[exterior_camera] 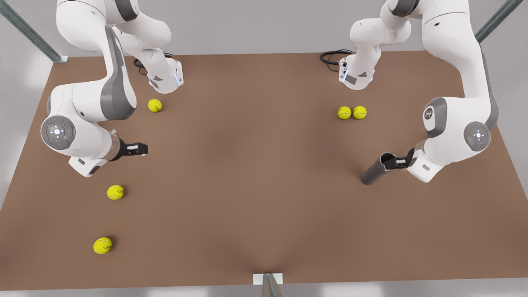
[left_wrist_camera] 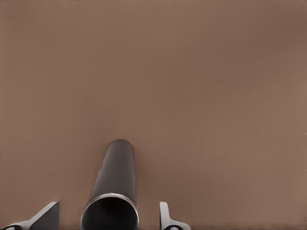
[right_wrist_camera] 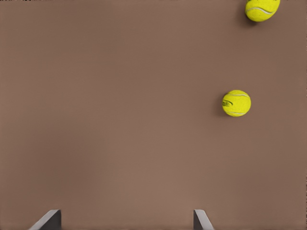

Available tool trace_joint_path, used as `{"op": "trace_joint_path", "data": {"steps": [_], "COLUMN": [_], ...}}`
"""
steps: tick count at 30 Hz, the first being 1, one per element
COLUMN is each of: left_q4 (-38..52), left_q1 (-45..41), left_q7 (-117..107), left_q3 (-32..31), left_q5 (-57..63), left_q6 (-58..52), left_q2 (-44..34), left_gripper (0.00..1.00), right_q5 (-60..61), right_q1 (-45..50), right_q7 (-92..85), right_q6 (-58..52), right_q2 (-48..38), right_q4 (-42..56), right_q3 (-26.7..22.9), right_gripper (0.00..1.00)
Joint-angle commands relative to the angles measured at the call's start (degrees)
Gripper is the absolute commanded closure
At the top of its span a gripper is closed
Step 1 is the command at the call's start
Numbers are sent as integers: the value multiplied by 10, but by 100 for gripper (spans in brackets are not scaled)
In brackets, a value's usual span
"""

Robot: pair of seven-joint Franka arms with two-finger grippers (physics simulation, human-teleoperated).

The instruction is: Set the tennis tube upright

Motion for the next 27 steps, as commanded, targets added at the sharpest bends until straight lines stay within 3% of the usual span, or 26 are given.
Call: {"op": "trace_joint_path", "data": {"steps": [1, 6, 14, 27], "left_q4": [12, 150, 133, 130], "left_q1": [0, 8, 0, 0], "left_q7": [0, 2, 6, 6], "left_q3": [0, 0, 0, 0], "left_q5": [-3, 28, 51, 51], "left_q6": [-14, -197, -197, -191], "left_q2": [2, 13, -47, -32], "left_gripper": [0, 0, 0, 0], "right_q5": [-1, 1, -1, -2], "right_q1": [1, 0, 2, -2], "right_q7": [0, 0, 0, 0], "right_q6": [0, 0, 0, 0], "right_q2": [0, 1, 1, 2], "right_q4": [0, 0, 0, 0], "right_q3": [0, 0, 0, 0], "right_gripper": [0, 0, 0, 0]}}
